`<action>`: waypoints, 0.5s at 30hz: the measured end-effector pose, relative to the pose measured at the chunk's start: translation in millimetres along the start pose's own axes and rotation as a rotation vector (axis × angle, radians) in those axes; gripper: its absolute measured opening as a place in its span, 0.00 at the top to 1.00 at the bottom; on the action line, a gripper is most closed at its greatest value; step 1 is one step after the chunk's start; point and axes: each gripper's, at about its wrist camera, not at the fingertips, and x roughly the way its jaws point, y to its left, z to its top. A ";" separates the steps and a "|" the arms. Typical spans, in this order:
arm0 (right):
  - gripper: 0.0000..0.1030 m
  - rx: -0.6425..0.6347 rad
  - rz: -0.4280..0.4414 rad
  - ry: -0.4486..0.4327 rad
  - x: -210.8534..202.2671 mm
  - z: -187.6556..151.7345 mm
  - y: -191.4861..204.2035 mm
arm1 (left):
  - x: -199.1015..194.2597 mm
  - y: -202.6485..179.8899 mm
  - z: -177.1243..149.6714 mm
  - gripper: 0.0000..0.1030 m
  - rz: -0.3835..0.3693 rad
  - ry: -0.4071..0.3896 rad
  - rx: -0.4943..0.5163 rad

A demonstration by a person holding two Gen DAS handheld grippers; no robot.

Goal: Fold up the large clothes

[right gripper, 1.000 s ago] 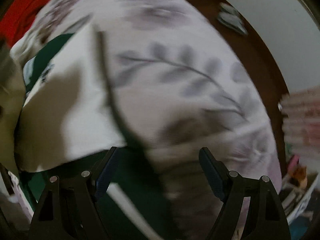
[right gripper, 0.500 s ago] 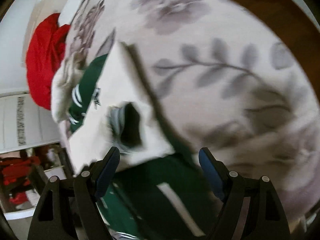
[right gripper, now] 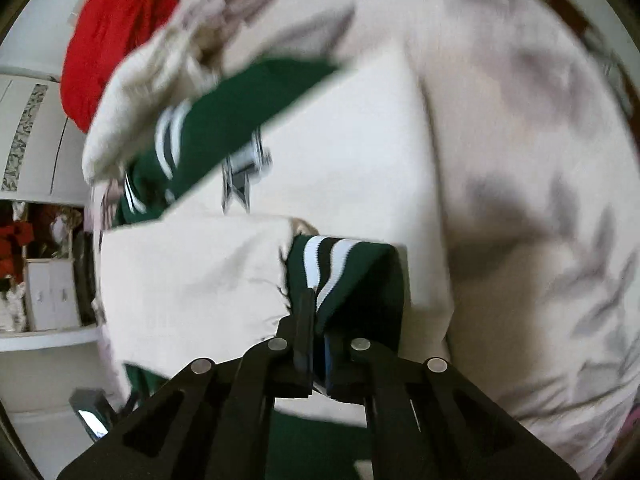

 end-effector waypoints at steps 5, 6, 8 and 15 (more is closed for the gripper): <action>0.96 -0.028 -0.146 -0.050 -5.1 21.6 -8.5 | 20.0 11.6 -6.0 0.00 -0.114 -0.027 -0.101; 0.94 -0.011 -0.137 0.008 3.2 22.8 -14.6 | 22.6 19.5 -10.1 0.00 -0.166 -0.041 -0.146; 0.72 0.045 -0.070 0.076 5.0 17.1 -26.6 | 22.7 25.5 -13.9 0.00 -0.210 -0.050 -0.152; 0.50 0.186 -0.097 0.134 -51.1 -77.3 -65.0 | -23.2 49.4 -56.5 0.00 -0.377 0.017 -0.192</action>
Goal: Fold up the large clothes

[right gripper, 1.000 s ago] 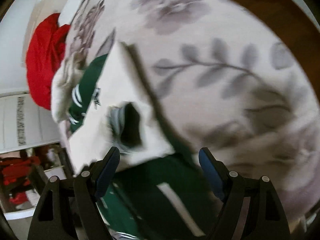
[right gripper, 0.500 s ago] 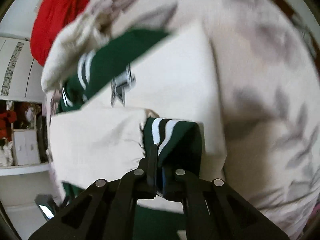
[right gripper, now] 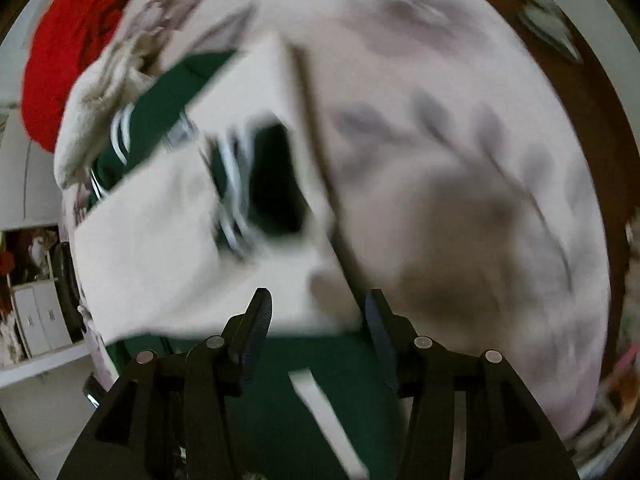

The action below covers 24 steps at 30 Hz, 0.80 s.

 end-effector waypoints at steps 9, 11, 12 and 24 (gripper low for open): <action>0.50 0.049 -0.048 0.124 2.0 -104.4 -59.8 | -32.1 -40.3 -157.5 0.04 -0.230 0.240 -0.042; 0.50 0.024 -0.048 0.144 10.0 -106.5 -68.4 | -14.9 -58.3 -181.3 0.22 -0.221 0.275 -0.028; 0.50 0.008 -0.050 0.148 14.5 -105.3 -69.1 | -8.7 -65.5 -186.3 0.31 -0.192 0.273 -0.017; 0.50 -0.151 0.042 0.278 44.7 -92.3 -89.6 | -93.9 -50.5 -189.8 0.89 -0.008 -0.013 -0.104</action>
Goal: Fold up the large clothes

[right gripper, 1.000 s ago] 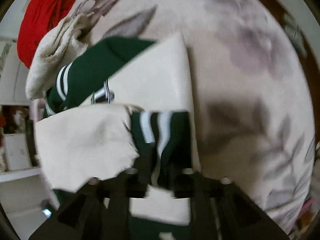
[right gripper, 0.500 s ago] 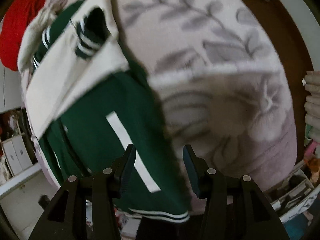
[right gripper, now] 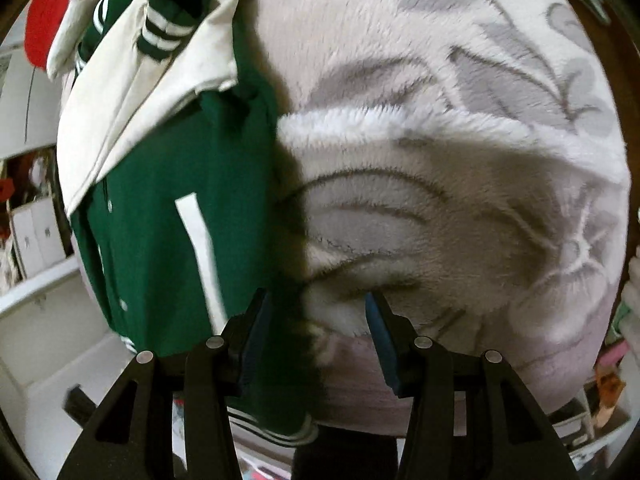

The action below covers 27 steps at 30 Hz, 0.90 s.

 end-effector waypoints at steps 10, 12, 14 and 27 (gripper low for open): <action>0.50 -0.016 0.087 0.034 -4.6 12.2 -22.2 | 66.5 16.3 -12.1 0.79 0.009 0.121 -0.118; 0.46 -0.007 0.135 0.019 -8.7 21.0 -25.9 | 55.5 17.2 -20.8 0.79 0.005 0.137 -0.176; 0.46 0.013 0.206 0.015 -6.7 35.3 -27.9 | 38.5 12.3 -34.8 0.74 0.062 0.130 -0.195; 0.95 -0.150 0.034 0.005 36.9 66.0 13.9 | 15.6 -80.6 -40.6 0.17 0.260 0.029 -0.035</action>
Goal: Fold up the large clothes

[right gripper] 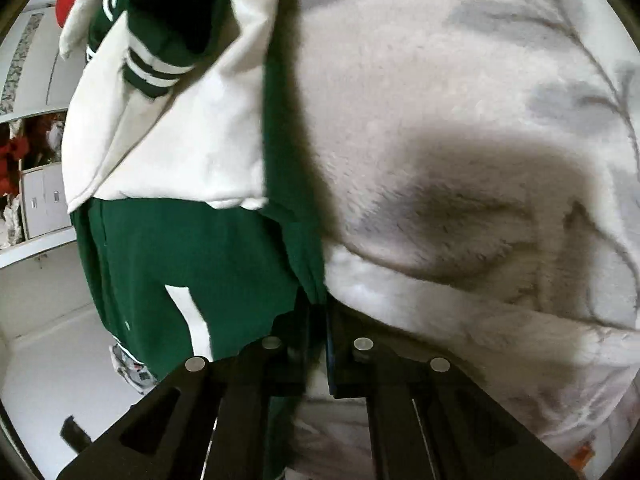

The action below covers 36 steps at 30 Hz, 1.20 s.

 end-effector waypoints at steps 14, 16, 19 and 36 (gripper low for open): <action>0.75 0.000 0.053 0.245 28.1 -46.5 -19.7 | 42.1 -37.8 -53.5 0.17 0.040 0.183 0.060; 0.70 0.004 0.062 0.248 15.1 -45.9 -17.2 | 28.9 -40.1 -53.6 0.17 0.092 0.155 0.124; 0.54 -0.038 -0.011 0.190 -16.7 -48.3 -16.8 | 4.7 -63.8 -57.8 0.17 0.194 0.071 0.257; 0.54 0.139 -0.113 0.103 -93.1 -69.9 -119.4 | 17.2 -147.4 -133.6 0.94 0.157 -0.143 0.706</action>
